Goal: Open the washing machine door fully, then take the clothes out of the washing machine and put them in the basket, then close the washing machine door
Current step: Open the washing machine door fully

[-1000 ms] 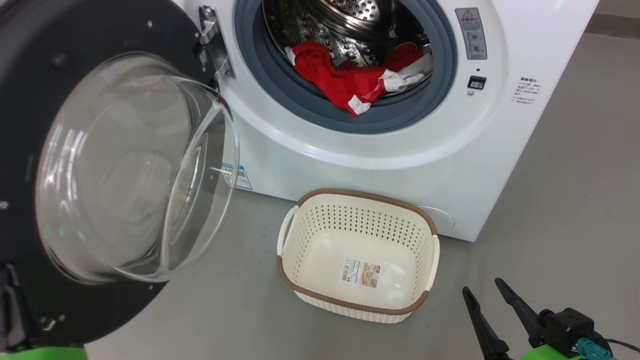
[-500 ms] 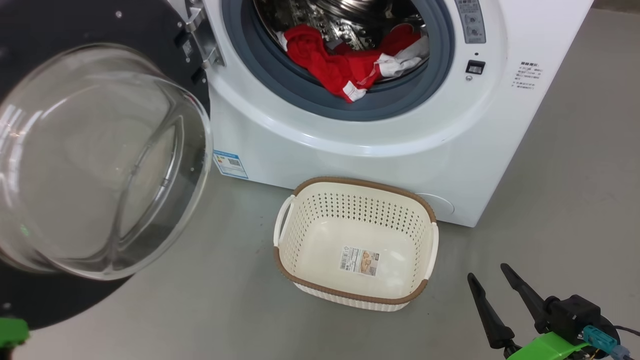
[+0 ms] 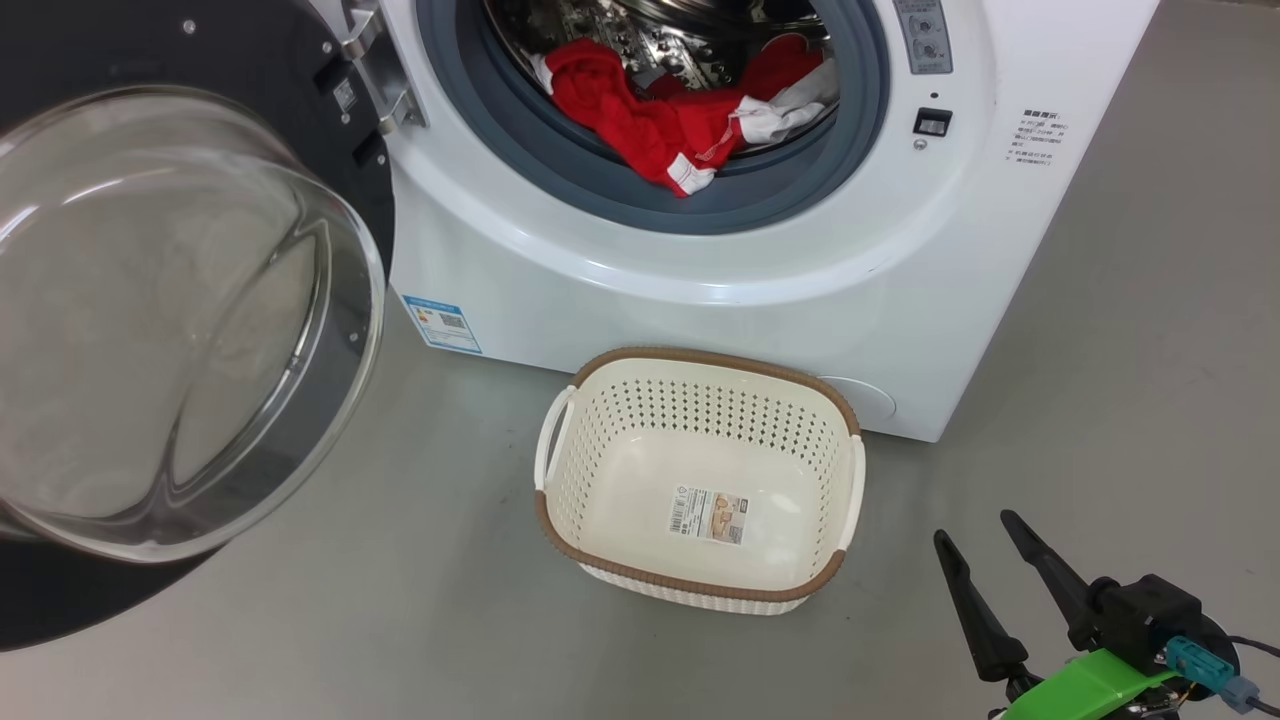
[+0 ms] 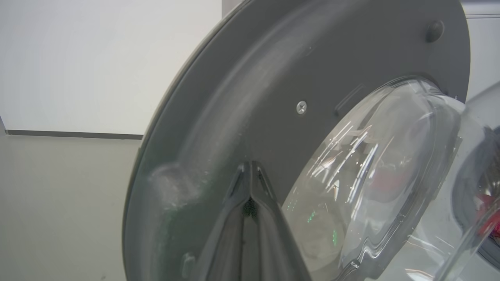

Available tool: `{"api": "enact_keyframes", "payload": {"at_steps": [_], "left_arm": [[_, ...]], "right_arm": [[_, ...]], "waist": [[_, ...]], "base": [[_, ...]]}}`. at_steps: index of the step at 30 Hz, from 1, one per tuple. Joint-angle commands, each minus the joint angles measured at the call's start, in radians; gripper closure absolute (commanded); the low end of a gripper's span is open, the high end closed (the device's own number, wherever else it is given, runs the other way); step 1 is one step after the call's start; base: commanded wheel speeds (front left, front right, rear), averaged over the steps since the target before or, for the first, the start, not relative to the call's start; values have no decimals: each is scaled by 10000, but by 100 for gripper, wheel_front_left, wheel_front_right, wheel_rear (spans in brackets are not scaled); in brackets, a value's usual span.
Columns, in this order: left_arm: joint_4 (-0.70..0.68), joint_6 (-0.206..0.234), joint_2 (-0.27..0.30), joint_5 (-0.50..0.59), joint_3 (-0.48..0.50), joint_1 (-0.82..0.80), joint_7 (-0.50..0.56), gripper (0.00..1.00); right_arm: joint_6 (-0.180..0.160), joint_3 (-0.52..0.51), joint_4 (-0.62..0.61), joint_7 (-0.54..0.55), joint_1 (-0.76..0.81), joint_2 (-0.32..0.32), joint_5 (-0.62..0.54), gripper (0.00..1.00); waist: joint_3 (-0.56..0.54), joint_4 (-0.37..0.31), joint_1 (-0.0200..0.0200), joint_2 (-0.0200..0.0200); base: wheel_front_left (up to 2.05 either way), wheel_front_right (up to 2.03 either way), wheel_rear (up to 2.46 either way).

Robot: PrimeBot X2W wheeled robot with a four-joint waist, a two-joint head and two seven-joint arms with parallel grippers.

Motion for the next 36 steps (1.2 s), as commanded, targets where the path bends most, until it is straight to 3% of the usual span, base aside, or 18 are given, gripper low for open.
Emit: {"api": "enact_keyframes", "payload": {"at_steps": [1,13,18,29,31,36], "left_arm": [[-125,20,642,-45,245,-260,-48,100],[-310,19,694,-438,-486,203,-48,100],[-1018,18,243,-455,-995,885,-48,100],[-2687,18,-175,-578,-2345,2528,-48,100],[-2898,18,-172,-632,-2643,2797,-48,90],[-3406,18,-188,-906,-3391,3385,-48,54]], "right_arm": [[75,180,-225,-136,-273,-80,-155,0],[75,204,-154,-136,-131,35,-75,0],[75,168,-155,-136,-41,65,-41,0],[75,-138,-236,-136,133,163,-3,0],[75,-225,-253,-136,192,188,3,0],[75,-453,-301,-136,299,244,0,0]], "waist": [[-9,-6,0,0],[-453,20,0,0],[-689,18,0,0],[-1032,-103,0,0],[-1091,-160,0,0],[-1227,-430,0,0]], "base": [[0,0,0],[0,0,0],[0,0,0],[0,0,0],[0,0,0],[0,0,0]]}}
